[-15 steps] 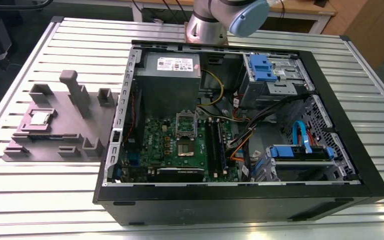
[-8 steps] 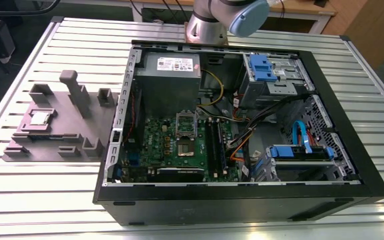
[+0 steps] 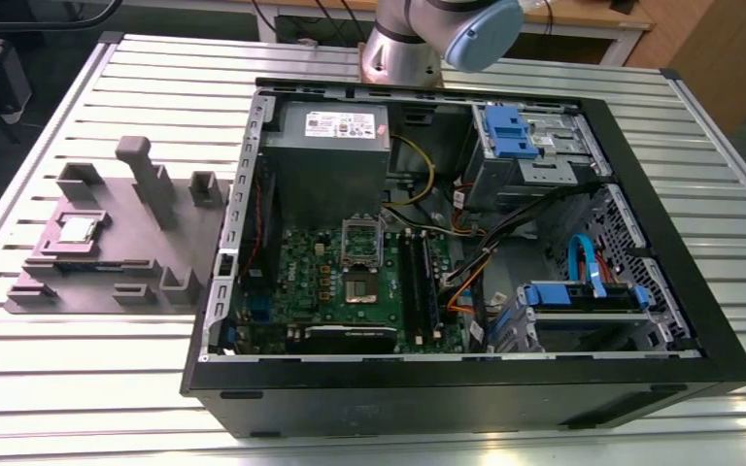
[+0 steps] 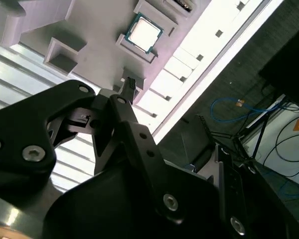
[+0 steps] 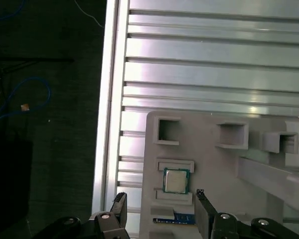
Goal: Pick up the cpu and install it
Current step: 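Pick up the cpu and move it towards the insertion slot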
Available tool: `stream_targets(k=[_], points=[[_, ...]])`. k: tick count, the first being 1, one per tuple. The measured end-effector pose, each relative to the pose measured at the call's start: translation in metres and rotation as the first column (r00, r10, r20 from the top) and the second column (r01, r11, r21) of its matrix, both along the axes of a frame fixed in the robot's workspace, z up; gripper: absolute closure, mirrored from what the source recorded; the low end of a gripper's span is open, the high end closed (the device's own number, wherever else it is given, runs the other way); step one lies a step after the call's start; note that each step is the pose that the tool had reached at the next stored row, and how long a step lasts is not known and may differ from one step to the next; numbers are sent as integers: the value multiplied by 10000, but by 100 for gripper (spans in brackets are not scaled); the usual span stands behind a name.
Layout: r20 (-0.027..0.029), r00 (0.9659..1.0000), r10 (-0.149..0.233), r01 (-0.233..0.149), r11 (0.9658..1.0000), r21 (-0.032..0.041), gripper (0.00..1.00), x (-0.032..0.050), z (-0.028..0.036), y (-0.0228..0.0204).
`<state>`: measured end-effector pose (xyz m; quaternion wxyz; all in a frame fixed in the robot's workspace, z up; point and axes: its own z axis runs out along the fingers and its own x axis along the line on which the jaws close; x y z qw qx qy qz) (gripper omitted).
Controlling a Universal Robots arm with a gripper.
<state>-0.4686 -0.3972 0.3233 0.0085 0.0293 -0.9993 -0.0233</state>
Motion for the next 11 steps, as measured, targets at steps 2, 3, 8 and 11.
stream_targets(k=[2, 3, 8, 11], points=[[-1, 10000, 48, -48, 10000, 1, 35, 5, -17, 0], [-5, 10000, 49, -49, 10000, 5, 35, 12, -29, -1], [-17, 10000, 47, -47, 10000, 39, 35, 51, -113, 0], [-17, 10000, 46, -46, 10000, 42, 35, 64, -167, 1]])
